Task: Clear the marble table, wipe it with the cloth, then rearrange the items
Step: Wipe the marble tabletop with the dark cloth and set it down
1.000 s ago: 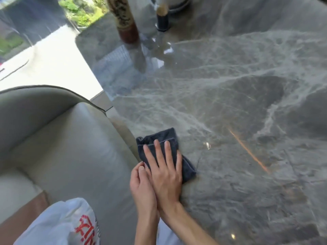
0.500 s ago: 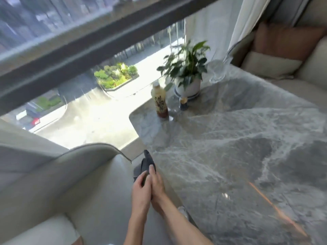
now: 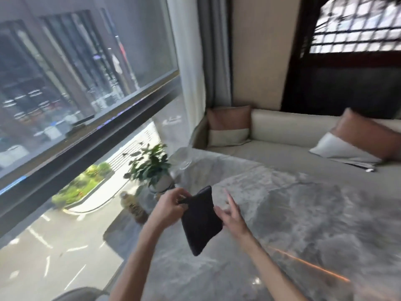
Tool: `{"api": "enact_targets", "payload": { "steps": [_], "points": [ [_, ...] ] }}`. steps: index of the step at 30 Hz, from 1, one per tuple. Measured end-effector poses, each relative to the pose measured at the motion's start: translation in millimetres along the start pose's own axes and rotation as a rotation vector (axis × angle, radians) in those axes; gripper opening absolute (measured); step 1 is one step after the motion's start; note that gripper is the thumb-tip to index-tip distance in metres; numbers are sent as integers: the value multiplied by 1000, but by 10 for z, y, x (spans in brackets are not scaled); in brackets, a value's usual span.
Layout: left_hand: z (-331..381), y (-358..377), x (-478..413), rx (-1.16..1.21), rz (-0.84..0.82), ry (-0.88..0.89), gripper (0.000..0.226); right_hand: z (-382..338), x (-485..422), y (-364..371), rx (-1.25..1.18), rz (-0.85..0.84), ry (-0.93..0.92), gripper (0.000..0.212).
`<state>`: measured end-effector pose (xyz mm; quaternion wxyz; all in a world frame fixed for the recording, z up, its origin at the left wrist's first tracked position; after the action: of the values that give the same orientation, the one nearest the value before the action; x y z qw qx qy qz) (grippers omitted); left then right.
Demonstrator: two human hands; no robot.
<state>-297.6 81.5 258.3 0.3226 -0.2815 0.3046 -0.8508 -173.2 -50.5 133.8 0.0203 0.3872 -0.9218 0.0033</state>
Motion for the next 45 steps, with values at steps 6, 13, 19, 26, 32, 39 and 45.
{"api": "enact_targets", "payload": {
  "steps": [6,13,19,26,32,39,45],
  "points": [
    [527,248,-349,-143,-326,267,23,-181,-367,-444,170,-236,-47,92],
    [-256,176,-1230,-227,-350,234,29,214,-673,-33,308,-58,30,6],
    [-1191,285,-1944,-361,-435,129,33,805,-1044,700,445,-84,181,15],
    [-1675,508,-2773,-679,-570,118,32,1572,-1539,1217,496,-128,375,6],
    [-1781,793,-3393,-868,-629,92,37,2023,-1919,1333,525,-111,570,9],
    [-1623,1015,-4133,-806,-464,117,36,2262,-2685,1049,662,-4,641,11],
    [-1787,1246,-4377,-910,-423,132,36,2341,-3077,1041,860,-12,620,24]
  ]
}}
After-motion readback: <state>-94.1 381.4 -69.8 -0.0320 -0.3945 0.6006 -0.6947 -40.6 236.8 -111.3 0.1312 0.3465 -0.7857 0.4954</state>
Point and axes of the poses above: each hand's wrist, its own x-axis away from the middle knuckle, its own y-axis out of the palm, z = x × y, the point moved 10 cm from there along -x, towards the middle knuckle, and after that the axes turned 10 degrees about -y, right-handed, at the moved point
